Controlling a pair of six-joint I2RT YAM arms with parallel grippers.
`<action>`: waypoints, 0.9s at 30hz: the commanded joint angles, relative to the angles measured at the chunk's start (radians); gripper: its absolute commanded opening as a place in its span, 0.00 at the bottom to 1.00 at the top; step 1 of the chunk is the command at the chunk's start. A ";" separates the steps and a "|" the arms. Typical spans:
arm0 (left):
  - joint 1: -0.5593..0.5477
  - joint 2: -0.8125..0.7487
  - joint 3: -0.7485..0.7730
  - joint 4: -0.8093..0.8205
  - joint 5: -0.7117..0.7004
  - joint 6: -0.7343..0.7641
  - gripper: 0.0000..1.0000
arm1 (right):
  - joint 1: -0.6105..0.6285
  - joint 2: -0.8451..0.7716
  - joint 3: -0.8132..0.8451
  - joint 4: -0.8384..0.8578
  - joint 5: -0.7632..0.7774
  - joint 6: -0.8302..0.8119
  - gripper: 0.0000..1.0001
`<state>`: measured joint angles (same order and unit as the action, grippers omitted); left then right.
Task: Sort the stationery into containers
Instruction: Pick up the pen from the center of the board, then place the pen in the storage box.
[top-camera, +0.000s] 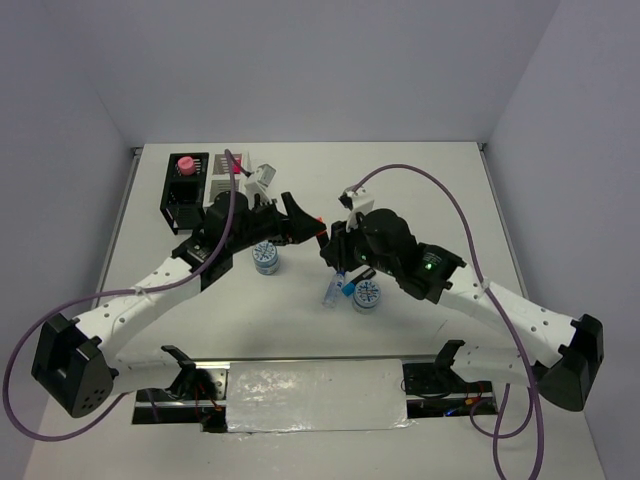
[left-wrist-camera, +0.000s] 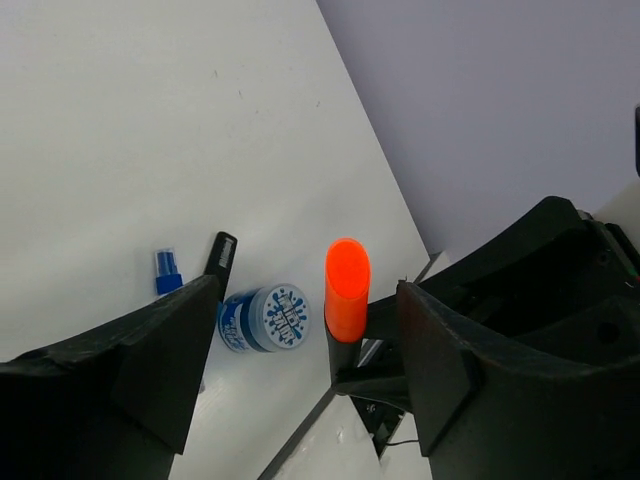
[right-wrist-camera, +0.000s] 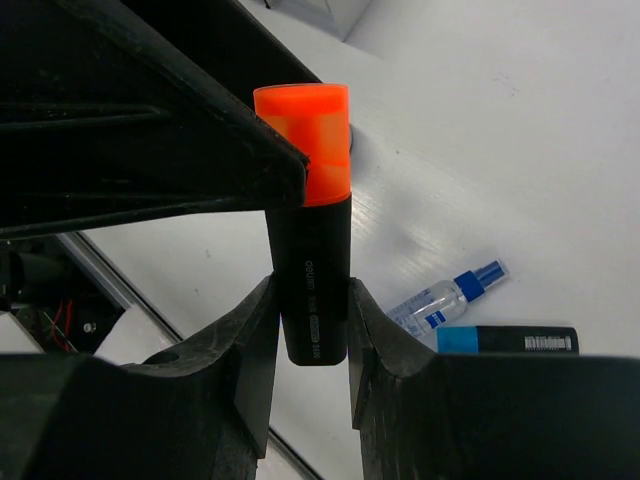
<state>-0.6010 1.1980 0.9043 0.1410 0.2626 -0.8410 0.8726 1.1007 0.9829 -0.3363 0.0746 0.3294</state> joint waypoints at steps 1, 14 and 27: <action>-0.006 -0.003 0.061 0.023 -0.010 0.036 0.82 | 0.006 -0.035 0.046 0.063 -0.013 0.007 0.02; -0.026 0.066 0.105 0.057 0.055 0.023 0.10 | 0.020 0.045 0.117 0.100 0.025 0.000 0.03; 0.173 0.221 0.507 -0.386 -0.726 0.243 0.00 | -0.147 -0.220 -0.113 0.075 0.151 0.138 1.00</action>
<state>-0.4969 1.3727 1.3178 -0.1558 -0.0917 -0.6670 0.7628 0.9558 0.9024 -0.2817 0.1982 0.4278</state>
